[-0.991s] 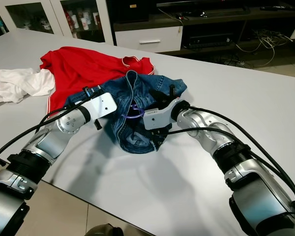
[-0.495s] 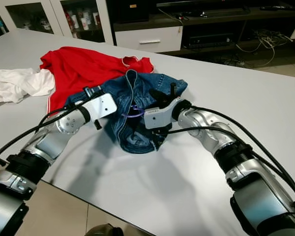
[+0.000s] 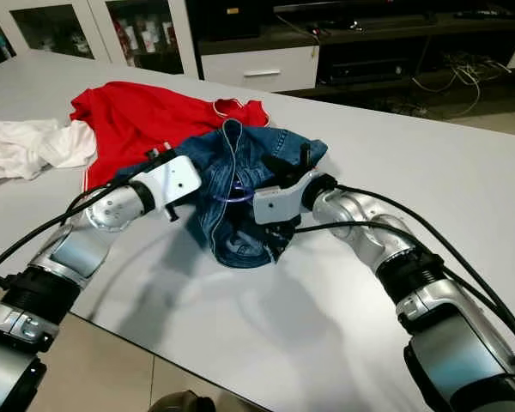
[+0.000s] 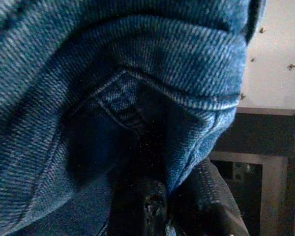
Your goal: Hang hanger
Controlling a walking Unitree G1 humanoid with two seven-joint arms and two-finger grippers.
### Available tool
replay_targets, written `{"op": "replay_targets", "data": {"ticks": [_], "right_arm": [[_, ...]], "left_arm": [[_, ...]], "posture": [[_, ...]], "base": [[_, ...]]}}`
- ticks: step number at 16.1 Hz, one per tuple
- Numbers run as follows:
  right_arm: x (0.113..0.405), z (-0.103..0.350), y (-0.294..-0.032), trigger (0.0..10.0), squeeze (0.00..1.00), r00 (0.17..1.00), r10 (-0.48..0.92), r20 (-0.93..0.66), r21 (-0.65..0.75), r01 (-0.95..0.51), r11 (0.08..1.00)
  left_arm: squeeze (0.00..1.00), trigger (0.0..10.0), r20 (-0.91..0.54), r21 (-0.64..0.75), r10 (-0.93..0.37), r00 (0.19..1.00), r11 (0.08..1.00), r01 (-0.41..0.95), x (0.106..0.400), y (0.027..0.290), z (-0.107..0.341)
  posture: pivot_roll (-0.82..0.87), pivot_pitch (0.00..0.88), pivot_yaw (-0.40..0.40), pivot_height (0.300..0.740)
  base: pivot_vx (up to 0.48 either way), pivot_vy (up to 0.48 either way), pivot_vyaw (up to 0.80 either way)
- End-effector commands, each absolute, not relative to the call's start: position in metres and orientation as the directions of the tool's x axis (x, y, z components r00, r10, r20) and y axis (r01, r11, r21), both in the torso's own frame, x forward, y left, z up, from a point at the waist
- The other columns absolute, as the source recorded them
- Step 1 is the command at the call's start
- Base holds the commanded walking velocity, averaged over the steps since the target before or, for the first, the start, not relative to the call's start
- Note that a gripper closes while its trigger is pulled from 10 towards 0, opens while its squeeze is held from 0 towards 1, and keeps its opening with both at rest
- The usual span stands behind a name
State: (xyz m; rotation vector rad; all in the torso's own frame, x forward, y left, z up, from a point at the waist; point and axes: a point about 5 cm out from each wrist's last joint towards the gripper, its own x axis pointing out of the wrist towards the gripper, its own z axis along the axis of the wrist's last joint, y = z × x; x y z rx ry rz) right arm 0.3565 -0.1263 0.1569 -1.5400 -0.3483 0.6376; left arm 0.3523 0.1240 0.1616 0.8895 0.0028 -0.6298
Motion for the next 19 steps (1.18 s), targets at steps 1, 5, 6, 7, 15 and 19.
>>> {"op": "replay_targets", "data": {"ticks": [1, 5, 6, 7, 15, 19], "right_arm": [[0.352, 0.155, -0.117, 0.0, 0.03, 0.766, 0.614, -0.189, -0.98, -0.19, -0.065], [0.348, 0.149, -0.116, 0.0, 0.03, 0.759, 0.618, -0.206, -0.953, -0.299, 0.05], [0.347, 0.147, -0.116, 0.0, 0.02, 0.759, 0.617, -0.208, -0.946, -0.318, 0.071], [0.347, 0.146, -0.116, 0.0, 0.02, 0.759, 0.615, -0.212, -0.937, -0.337, 0.093], [0.345, 0.146, -0.118, 0.0, 0.03, 0.74, 0.628, -0.241, -0.893, -0.422, 0.155], [0.343, 0.144, -0.121, 0.0, 0.03, 0.733, 0.628, -0.261, -0.883, -0.444, 0.151]], "left_arm": [[1.0, 10.0, -0.175, 0.779, -0.547, 0.818, 0.432, 0.455, 0.351, 0.112, 0.175], [0.0, 10.0, -0.139, 0.807, -0.519, 0.843, 0.435, 0.4, 0.349, 0.124, 0.182], [0.0, 10.0, -0.147, 0.81, -0.503, 0.852, 0.433, 0.395, 0.347, 0.132, 0.181], [0.0, 10.0, -0.144, 0.804, -0.487, 0.861, 0.45, 0.389, 0.345, 0.14, 0.181], [0.0, 10.0, -0.029, 0.815, -0.451, 0.892, 0.506, 0.282, 0.333, 0.18, 0.198], [0.0, 10.0, 0.044, 0.845, -0.487, 0.872, 0.484, 0.228, 0.323, 0.203, 0.219]], "posture": [[-0.06, 0.0, 0.078, 0.74], [-0.06, 0.0, 0.078, 0.74], [-0.05, 0.0, 0.077, 0.74], [-0.05, 0.0, 0.075, 0.74], [-0.04, 0.0, 0.066, 0.74], [-0.04, 0.0, 0.065, 0.74]], "base": [[0.0, 0.0, 0.0], [0.0, 0.0, 0.0], [0.0, 0.0, 0.0], [0.0, 0.0, 0.0], [0.0, 0.0, 0.0], [0.0, 0.0, 0.0]]}}
